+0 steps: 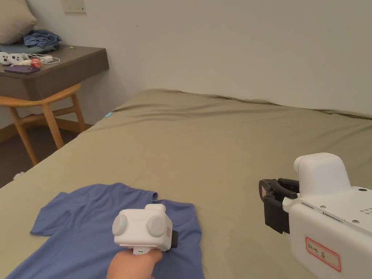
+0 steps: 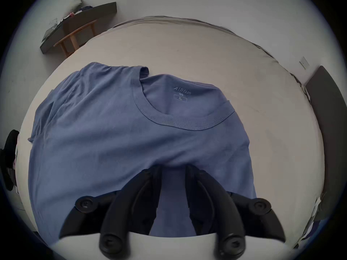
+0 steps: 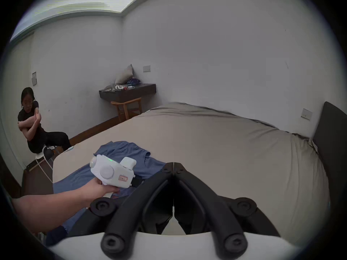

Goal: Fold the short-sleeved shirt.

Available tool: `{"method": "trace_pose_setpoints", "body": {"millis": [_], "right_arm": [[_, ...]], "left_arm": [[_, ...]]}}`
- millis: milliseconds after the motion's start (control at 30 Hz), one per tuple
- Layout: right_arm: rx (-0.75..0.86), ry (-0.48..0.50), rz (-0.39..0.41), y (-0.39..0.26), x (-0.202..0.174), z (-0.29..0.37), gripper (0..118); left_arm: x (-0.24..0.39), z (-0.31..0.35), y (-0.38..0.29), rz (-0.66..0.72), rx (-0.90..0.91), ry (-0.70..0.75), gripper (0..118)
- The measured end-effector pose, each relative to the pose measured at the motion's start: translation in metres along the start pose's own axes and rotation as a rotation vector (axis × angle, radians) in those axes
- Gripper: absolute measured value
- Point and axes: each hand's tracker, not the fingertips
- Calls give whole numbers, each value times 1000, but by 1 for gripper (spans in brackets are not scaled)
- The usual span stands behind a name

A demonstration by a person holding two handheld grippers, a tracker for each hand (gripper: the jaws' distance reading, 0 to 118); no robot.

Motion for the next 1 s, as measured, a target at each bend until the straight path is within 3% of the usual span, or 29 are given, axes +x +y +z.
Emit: {"method": "trace_pose_setpoints", "body": {"millis": [67,133,167,200,267,300,333,433,567,667,767,833,867,900,933,1000], "right_arm": [[-14,-9,3,-5,0,-4,2],[-25,-3,-2,-8,0,-5,2],[-28,2,-4,-8,0,-4,2],[-31,5,-4,-8,0,-4,2],[-26,10,1,-8,-1,-4,2],[-24,11,3,-7,-1,-3,2],[-21,13,6,-6,-2,-3,2],[-14,17,11,-4,-3,-2,2],[-21,17,19,-5,-3,-1,2],[-25,10,19,-6,-2,0,2],[-33,0,13,-9,1,3,2],[-37,-8,13,-12,3,6,2],[-43,-14,10,-13,5,9,2],[-47,-19,2,-14,7,12,2],[-42,-21,-9,-14,10,16,2],[-15,-48,-36,-14,17,26,2]], "left_arm": [[-11,-27,15,14,-15,-3,30],[-16,-25,20,32,18,19,40],[-4,3,2,-5,90,79,52],[-2,7,1,-45,128,151,78],[-1,2,1,-121,184,282,96],[-5,-17,5,-153,168,299,112],[-7,-31,8,-174,122,277,118],[-14,-65,7,-99,-14,170,118],[-36,-72,-1,65,38,64,118],[-37,-77,-6,-58,88,87,118],[-26,-52,-19,1,76,102,118],[-16,-29,-23,-18,92,97,113],[-11,-19,-27,-30,116,78,93],[-11,-5,-28,-32,185,153,31],[-12,-2,-31,-22,176,182,1],[-36,-5,-10,94,129,61,1]]}}
